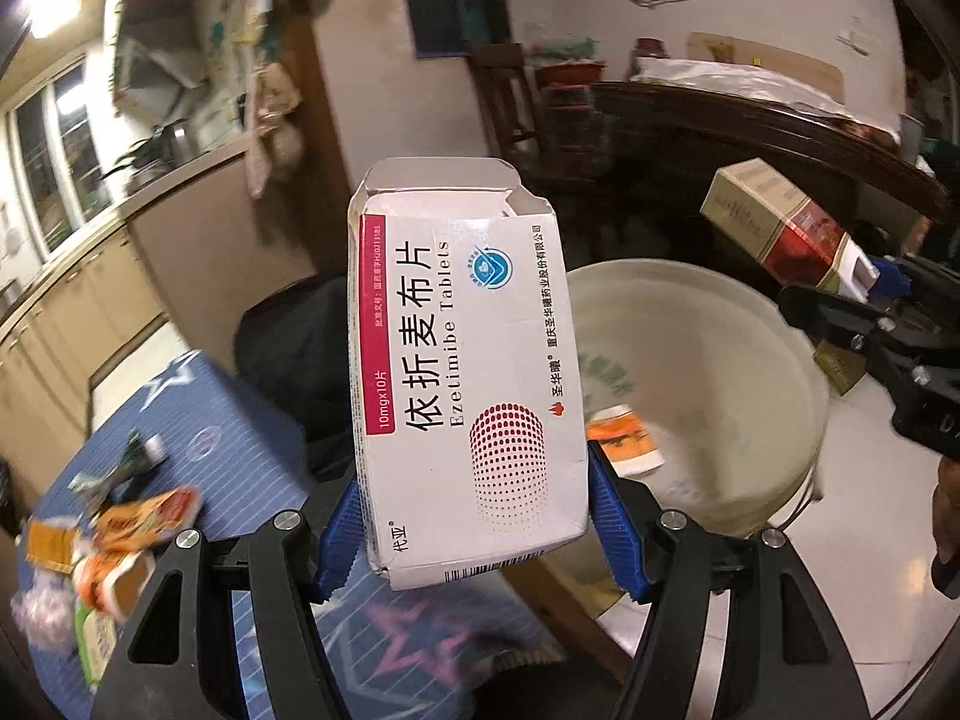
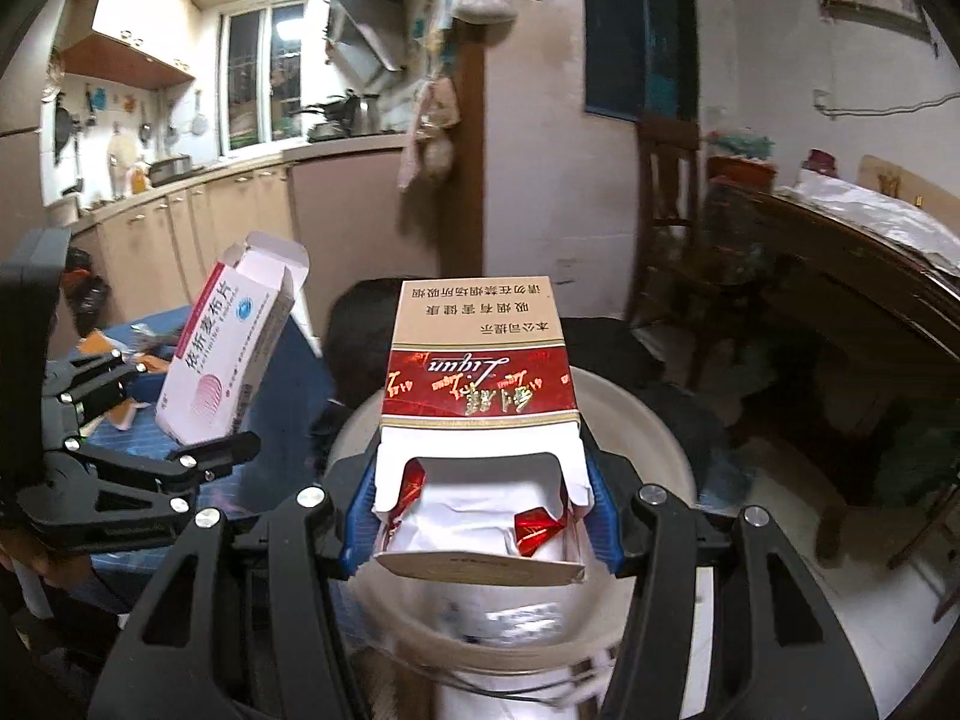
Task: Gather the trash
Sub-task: 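Carry both boxes over the white bucket and open both tools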
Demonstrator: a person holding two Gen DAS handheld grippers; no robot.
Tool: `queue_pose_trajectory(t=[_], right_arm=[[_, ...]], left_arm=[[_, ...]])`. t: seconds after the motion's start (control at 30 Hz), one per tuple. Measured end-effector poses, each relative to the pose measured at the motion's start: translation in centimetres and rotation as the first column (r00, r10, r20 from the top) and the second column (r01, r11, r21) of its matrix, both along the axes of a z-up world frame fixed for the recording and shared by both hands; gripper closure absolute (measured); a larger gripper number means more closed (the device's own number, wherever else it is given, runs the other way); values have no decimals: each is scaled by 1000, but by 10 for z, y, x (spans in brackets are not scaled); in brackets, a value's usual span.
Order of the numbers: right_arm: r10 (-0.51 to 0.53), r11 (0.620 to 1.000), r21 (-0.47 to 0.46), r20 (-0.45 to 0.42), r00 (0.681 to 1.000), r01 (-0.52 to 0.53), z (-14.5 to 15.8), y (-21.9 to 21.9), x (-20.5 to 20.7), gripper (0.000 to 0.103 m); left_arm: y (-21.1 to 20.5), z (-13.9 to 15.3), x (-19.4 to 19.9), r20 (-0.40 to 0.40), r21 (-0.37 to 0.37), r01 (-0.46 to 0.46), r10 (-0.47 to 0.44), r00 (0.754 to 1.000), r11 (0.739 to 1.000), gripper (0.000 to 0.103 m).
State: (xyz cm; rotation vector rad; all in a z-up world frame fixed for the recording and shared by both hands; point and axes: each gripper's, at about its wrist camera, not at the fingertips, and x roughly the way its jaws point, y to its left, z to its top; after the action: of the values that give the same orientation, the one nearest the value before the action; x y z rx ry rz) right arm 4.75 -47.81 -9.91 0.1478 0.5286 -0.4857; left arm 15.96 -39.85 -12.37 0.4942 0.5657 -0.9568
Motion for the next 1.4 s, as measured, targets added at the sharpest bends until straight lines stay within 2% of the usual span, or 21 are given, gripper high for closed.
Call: queue_pose_trajectory(t=[0.27, 0.47, 0.63, 0.97, 1.4], right_arm=[[-68, 997, -26, -57, 996, 67, -14, -35, -12, 50], [-91, 996, -18, -86, 992, 89, -26, -57, -7, 50], [-90, 996, -1, -104, 990, 90, -35, -68, -3, 50], [-88, 995, 40, -110, 990, 93, -41, -86, 3, 47], [-84, 995, 49, -96, 992, 89, -38, -82, -1, 47]], left_arm=[[-63, -7, -5, -65, -15, 97, -98, 993, 995, 35], [-91, -14, -10, -113, -16, 143, -144, 983, 990, 35], [-100, -20, -14, -108, 6, 161, -160, 981, 987, 35], [-99, -20, -3, -122, -2, 127, -126, 984, 992, 33], [-92, -16, -4, -107, -12, 112, -113, 988, 994, 33]])
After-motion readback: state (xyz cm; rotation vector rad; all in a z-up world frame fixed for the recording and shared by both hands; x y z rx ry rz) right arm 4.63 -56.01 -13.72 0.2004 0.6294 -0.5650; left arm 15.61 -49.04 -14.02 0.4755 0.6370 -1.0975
